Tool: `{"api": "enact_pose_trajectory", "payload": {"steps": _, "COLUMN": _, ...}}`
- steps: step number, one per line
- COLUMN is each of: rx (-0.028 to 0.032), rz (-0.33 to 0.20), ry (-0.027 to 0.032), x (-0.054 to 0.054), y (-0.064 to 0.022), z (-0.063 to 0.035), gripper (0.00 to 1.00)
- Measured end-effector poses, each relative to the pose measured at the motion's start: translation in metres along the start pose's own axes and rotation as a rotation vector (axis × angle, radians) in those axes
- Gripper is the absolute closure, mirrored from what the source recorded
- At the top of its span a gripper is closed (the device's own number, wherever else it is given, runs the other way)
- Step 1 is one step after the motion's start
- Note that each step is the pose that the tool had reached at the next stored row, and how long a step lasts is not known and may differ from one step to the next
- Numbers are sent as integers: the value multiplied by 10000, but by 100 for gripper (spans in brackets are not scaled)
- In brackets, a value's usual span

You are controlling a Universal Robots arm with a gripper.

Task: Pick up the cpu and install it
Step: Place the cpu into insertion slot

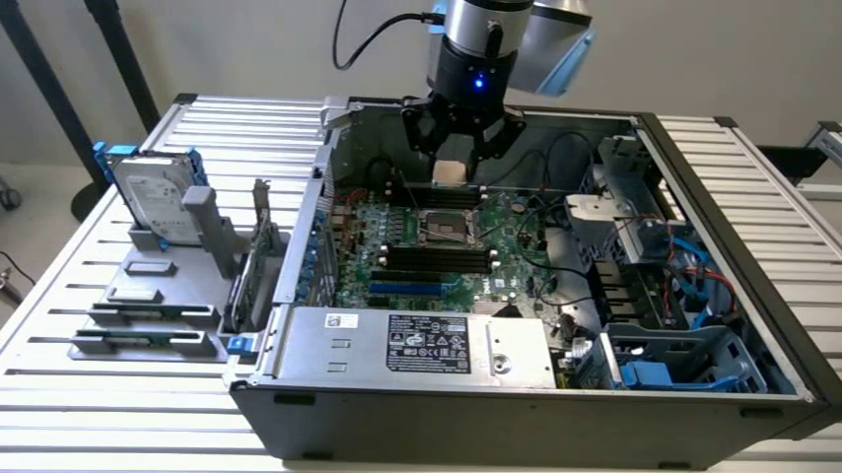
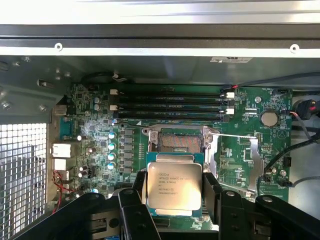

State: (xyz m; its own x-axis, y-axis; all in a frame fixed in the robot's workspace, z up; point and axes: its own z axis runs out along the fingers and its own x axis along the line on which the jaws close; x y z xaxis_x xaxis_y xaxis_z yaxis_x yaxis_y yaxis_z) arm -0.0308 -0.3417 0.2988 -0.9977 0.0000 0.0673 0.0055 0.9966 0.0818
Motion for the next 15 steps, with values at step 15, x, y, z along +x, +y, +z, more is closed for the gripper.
{"api": "enact_pose_trajectory", "payload": {"steps": 15, "rx": -160, "rz": 2352, "ry": -194, "x": -1, "y": -6, "z": 72, "gripper": 46}}
